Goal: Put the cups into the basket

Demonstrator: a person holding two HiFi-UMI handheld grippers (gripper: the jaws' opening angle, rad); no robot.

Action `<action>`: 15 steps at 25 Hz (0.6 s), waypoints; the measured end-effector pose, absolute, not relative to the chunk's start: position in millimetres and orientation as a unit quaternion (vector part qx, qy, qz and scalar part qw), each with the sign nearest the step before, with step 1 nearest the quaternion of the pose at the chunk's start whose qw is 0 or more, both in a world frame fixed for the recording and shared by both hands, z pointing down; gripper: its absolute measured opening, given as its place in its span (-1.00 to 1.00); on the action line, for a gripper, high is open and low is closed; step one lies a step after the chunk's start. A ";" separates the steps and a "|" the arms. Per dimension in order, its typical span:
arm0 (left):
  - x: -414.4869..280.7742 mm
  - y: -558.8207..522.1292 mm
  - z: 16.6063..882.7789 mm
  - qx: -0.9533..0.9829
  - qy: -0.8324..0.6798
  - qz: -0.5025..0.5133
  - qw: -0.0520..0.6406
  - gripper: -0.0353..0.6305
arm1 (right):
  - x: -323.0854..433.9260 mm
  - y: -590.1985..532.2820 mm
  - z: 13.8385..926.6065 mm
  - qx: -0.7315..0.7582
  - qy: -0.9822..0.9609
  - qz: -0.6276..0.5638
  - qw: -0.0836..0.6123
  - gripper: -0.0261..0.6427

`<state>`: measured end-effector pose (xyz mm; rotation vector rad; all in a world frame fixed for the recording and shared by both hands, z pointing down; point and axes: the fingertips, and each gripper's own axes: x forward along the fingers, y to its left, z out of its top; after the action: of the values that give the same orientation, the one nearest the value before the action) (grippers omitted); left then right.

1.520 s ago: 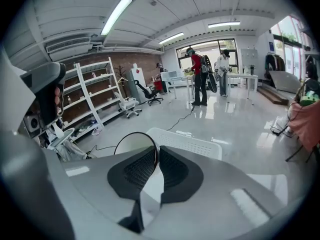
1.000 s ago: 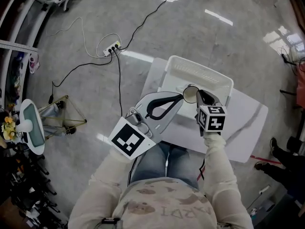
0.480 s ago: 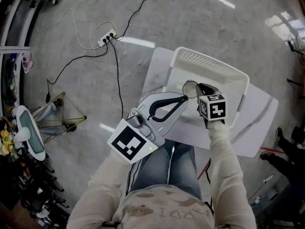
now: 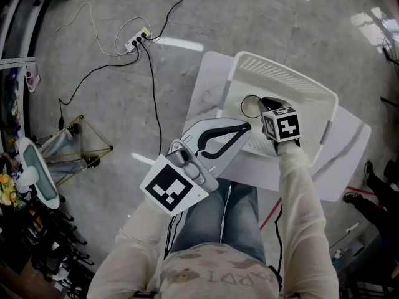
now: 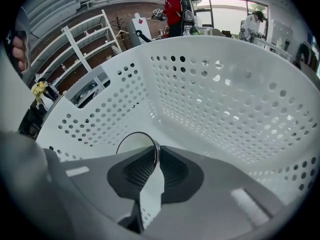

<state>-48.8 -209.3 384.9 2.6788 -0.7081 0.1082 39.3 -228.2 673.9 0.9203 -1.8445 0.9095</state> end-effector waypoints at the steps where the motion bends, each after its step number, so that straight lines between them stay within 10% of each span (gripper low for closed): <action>1: -48.7 -209.2 387.3 0.950 -0.250 0.039 0.184 -0.89 | 39.0 -227.7 677.6 0.366 -0.739 0.365 0.431 -0.76; 15: -54.2 -207.5 396.6 0.948 -0.251 0.049 0.188 -0.89 | 44.9 -232.4 683.1 0.379 -0.741 0.362 0.420 -0.77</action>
<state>-54.2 -207.5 396.6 2.6681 -0.7054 0.1379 44.9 -232.4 683.1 0.9486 -1.8571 0.9068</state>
